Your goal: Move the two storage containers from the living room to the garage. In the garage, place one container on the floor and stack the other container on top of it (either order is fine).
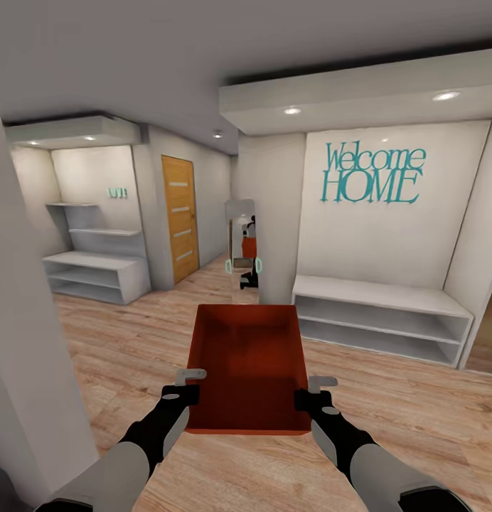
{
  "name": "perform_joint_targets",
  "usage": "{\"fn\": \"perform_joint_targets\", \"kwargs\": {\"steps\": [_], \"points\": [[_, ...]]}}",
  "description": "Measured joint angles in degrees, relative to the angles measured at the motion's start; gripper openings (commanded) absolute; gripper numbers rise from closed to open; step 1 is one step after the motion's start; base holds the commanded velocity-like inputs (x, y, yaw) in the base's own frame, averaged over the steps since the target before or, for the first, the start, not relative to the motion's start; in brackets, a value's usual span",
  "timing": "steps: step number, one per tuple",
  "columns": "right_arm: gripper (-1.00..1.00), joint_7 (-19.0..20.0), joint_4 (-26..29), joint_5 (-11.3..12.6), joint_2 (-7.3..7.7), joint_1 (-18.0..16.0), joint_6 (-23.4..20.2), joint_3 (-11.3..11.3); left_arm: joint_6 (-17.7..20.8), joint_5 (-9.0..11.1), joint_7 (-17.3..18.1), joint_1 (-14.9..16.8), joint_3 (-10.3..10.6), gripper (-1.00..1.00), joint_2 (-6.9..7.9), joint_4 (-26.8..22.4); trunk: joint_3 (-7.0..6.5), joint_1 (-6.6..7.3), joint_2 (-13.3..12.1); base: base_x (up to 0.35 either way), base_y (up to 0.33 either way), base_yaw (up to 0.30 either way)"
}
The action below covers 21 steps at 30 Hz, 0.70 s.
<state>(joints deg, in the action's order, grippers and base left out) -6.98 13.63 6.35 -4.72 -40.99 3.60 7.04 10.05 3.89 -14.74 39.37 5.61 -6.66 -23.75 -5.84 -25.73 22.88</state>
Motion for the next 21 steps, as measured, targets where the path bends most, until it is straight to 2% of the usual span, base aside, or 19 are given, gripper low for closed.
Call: {"fn": "perform_joint_targets", "kwargs": {"steps": [21], "points": [[-1.00, 0.0, 0.0, 0.0, 0.04, 0.0, -0.4, 0.1, 0.1, -0.1, 0.0, 0.0, -0.3, -1.00, -0.07, 0.3, 0.00, 0.00, 0.0, 0.323, 0.000, 0.000]]}}
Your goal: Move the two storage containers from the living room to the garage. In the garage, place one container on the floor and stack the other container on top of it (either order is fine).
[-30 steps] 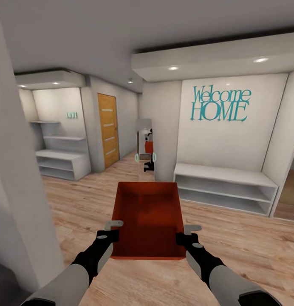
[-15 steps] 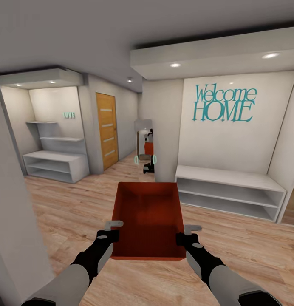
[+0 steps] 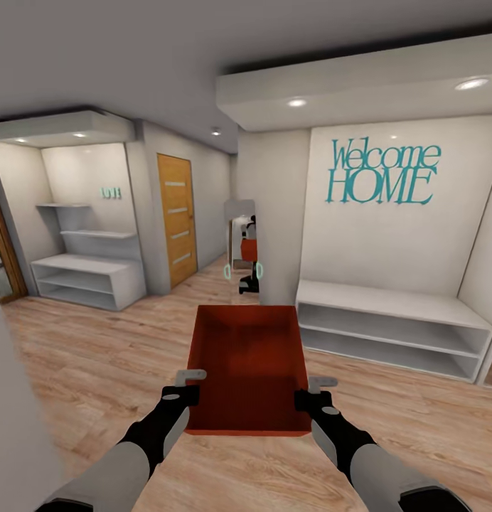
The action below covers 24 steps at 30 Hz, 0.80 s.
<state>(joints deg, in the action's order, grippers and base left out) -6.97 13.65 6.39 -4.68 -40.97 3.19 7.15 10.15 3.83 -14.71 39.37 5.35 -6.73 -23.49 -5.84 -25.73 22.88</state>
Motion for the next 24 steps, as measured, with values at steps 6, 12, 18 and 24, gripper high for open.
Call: {"fn": "perform_joint_targets", "kwargs": {"steps": [6, 12, 18, 24], "points": [[-1.00, 0.0, 0.1, 0.0, 0.02, 0.0, -0.1, 0.0, 0.0, 0.0, 0.0, 0.0, -0.1, -1.00, -0.03, 0.0, 0.00, 0.00, 0.0, 0.323, 0.000, 0.000], [-1.00, 0.0, 0.0, 0.0, 0.02, 0.0, 0.0, 0.0, 0.0, 0.0, -0.1, 0.0, 0.0, -1.00, -0.01, -0.1, 0.00, 0.00, 0.0, 0.323, 0.000, 0.000], [-1.00, 0.0, 0.0, 0.0, 0.02, 0.0, 0.0, 0.0, 0.0, 0.1, -0.1, 0.0, 0.1, -1.00, 0.00, -0.1, 0.00, 0.00, 0.0, 0.323, 0.000, 0.000], [-1.00, 0.1, 0.1, 0.0, 0.05, 0.0, 0.1, 0.0, 0.0, 0.0, -0.1, 0.0, 0.1, -1.00, -0.02, -0.2, 0.00, 0.00, 0.0, 0.323, 0.000, 0.092]]}}
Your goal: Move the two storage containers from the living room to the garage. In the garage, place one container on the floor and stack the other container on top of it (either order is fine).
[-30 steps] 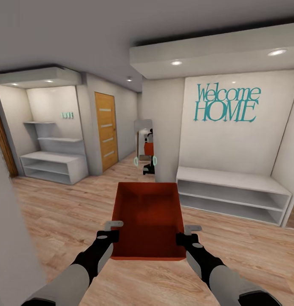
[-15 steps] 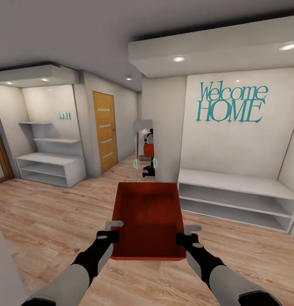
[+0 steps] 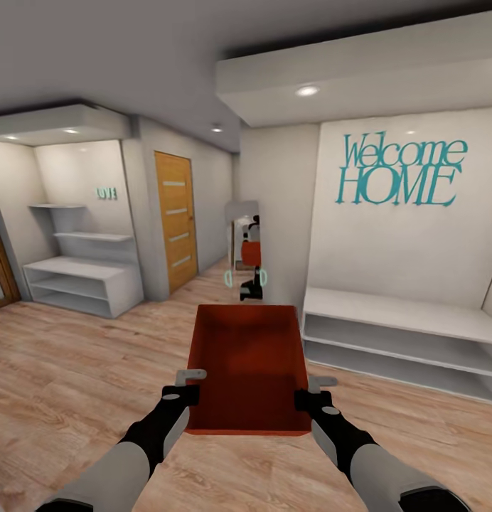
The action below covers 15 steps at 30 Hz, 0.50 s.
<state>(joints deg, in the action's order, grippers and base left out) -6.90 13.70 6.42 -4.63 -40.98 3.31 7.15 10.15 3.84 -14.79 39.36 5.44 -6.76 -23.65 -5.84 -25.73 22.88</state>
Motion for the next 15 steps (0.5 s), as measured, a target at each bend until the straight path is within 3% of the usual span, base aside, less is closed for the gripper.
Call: {"fn": "perform_joint_targets", "kwargs": {"steps": [15], "points": [[-1.00, -0.1, 0.1, 0.0, -0.05, 0.0, -0.1, 0.0, 0.0, 0.1, 0.0, 0.0, 0.0, -1.00, 0.05, 0.1, 0.00, 0.00, 0.0, 0.323, 0.000, 0.238]]}}
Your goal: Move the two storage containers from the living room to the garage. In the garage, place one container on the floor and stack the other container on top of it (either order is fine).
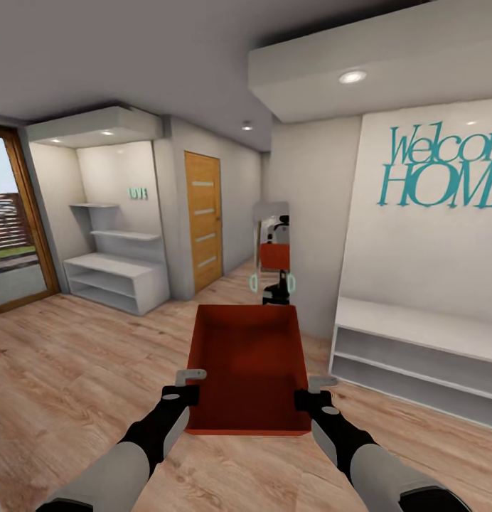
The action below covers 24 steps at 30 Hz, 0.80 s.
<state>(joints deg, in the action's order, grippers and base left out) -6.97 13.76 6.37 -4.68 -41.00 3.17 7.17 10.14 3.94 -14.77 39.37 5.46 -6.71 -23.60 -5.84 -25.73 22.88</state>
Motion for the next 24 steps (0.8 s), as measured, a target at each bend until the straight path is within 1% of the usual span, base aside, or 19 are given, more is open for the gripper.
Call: {"fn": "perform_joint_targets", "kwargs": {"steps": [22, 24], "points": [[-1.00, 0.0, 0.1, 0.1, 0.04, 0.0, 0.0, 0.1, 0.0, 0.0, 0.0, 0.0, 0.0, -1.00, -0.02, -0.1, 0.00, 0.00, 0.0, 0.323, 0.000, 0.006], [-1.00, 0.0, 0.1, 0.1, 0.08, 0.0, 0.0, 0.1, 0.0, -0.1, 0.0, 0.0, -0.1, -1.00, -0.06, -0.1, 0.00, 0.00, 0.0, 0.323, 0.000, 0.159]]}}
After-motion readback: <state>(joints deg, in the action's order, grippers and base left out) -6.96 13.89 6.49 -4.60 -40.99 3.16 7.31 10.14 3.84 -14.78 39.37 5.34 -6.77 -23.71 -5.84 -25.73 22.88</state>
